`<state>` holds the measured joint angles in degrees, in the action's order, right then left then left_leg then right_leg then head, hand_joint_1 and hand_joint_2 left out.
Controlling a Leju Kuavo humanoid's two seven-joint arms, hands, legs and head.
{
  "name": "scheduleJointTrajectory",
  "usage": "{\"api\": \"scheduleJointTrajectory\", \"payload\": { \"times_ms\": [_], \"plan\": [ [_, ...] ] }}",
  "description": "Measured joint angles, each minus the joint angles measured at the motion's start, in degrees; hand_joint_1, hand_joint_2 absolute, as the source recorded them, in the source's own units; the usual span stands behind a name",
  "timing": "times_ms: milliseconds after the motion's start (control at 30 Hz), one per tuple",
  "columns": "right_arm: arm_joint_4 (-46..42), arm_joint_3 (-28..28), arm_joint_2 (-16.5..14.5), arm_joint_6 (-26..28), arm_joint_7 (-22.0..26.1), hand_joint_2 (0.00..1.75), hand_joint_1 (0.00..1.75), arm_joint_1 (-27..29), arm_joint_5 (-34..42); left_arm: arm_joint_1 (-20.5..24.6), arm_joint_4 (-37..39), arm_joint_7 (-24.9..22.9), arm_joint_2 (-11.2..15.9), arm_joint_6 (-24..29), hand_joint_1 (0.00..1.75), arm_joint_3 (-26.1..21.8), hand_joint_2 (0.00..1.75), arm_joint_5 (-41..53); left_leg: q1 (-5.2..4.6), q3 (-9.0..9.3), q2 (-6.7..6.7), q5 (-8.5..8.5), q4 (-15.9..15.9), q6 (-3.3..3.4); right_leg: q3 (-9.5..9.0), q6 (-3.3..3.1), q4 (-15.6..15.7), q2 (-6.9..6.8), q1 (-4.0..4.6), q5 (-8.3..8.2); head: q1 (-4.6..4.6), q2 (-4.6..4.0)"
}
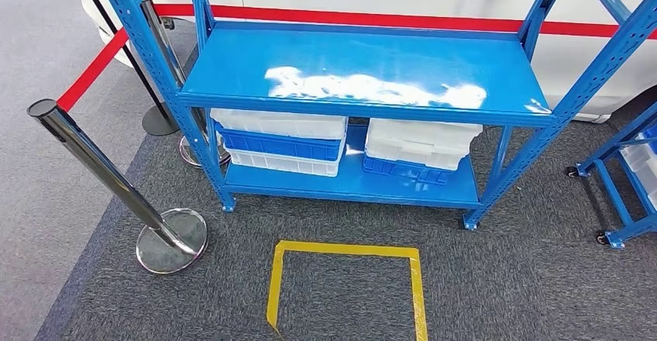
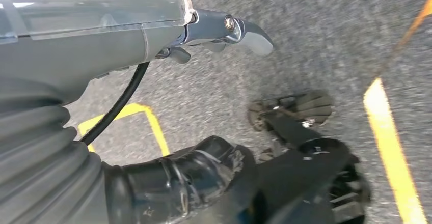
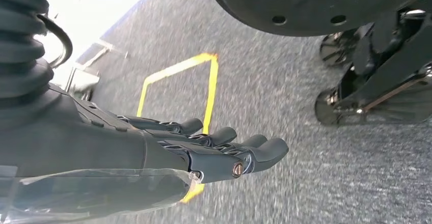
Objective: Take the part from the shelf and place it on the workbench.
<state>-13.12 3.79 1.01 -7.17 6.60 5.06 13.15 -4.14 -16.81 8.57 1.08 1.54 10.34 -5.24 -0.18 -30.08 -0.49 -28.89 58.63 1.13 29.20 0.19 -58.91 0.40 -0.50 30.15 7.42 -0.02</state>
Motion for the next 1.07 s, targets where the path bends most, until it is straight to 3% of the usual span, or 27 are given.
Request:
{"api": "scheduleJointTrajectory", "payload": {
  "times_ms": [167,300,633,1067],
  "plan": [
    [-1.3,-0.3,0.0,1.2,-1.1,1.75,0.00,0.4,-2.2,-0.8,-0.7,-1.4,-0.1,-0.2,0.00,-1.3,1.75,0.8,0.00,0.01,0.00,0.00,0.0,0.00,-0.01,0.00,0.0,0.00,0.00,0.00,-0.01,0.00],
    [-5.3,-1.4,0.0,5.5,-5.0,0.00,0.00,1.6,-9.9,-3.0,-2.6,-6.3,-0.3,-1.0,0.00,-5.8,0.00,3.9,0.00,0.01,0.00,0.00,0.0,0.00,0.00,0.00,0.0,0.00,0.00,0.00,0.00,0.00],
    [-7.9,-2.3,-0.3,7.1,-6.4,0.00,0.00,2.4,-13.0,-4.1,-3.9,-8.3,-0.3,-1.4,0.00,-8.8,0.00,5.1,0.00,0.02,0.00,0.00,0.0,0.00,-0.02,0.00,0.0,0.00,0.00,0.00,0.01,0.00],
    [-8.6,-2.8,-0.4,7.1,-6.4,0.00,0.00,2.6,-13.0,-4.3,-4.2,-8.3,-0.3,-1.4,0.00,-9.1,0.00,5.1,0.00,0.02,0.00,0.00,0.0,0.00,-0.01,0.00,0.0,0.00,0.00,0.00,0.01,0.00]
  ]
}}
